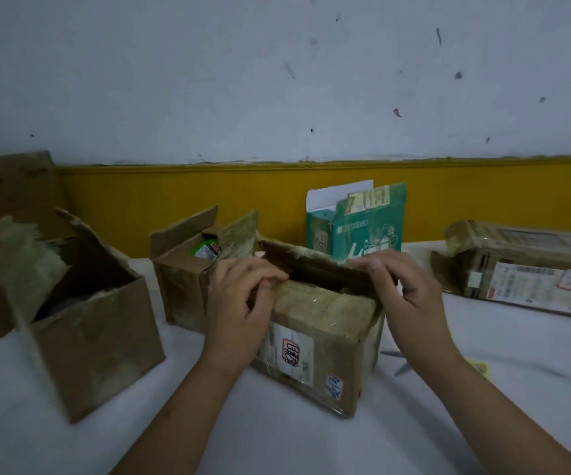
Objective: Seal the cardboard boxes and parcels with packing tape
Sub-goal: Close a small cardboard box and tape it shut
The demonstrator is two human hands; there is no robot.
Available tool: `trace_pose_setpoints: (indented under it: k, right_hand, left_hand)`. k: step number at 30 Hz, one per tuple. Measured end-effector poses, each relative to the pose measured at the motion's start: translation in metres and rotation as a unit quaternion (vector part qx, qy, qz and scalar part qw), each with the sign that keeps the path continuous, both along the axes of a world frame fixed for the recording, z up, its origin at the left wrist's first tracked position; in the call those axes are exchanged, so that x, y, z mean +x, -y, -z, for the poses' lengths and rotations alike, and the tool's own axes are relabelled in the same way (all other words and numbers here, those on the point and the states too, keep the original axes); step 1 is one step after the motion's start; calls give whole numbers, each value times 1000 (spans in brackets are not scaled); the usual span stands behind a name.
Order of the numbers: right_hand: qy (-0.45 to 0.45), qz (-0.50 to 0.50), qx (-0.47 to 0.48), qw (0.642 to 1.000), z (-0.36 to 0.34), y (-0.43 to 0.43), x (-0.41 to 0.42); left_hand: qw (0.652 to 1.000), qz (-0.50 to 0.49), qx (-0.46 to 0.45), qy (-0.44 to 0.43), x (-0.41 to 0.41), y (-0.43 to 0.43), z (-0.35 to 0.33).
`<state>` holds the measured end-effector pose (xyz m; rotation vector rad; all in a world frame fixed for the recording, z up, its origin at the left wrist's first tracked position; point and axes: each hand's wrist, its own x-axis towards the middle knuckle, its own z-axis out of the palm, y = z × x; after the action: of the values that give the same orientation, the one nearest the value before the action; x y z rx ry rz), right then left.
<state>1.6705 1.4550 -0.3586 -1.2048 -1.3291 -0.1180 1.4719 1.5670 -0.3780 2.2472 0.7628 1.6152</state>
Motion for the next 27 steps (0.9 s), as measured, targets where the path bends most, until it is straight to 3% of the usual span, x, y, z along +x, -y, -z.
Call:
trace_pose_setpoints:
  k: [4, 7, 13, 19, 27]
  right_hand:
    - [-12, -91, -63, 994, 4, 0, -3]
    - [-30, -140, -103, 984, 5, 1, -4]
    - [31, -104, -93, 990, 7, -1, -4]
    - [189, -45, -66, 979, 10, -6, 0]
    - [136, -69, -77, 985, 8, -5, -3]
  left_hand:
    - [998, -16, -36, 42, 0, 5, -4]
    - [999, -26, 11, -45, -2, -1, -4]
    - [995, -37, 7, -96, -8, -6, -2]
    - [992, -52, -5, -114, -8, -6, -4]
    - [995, -55, 39, -66, -3, -7, 6]
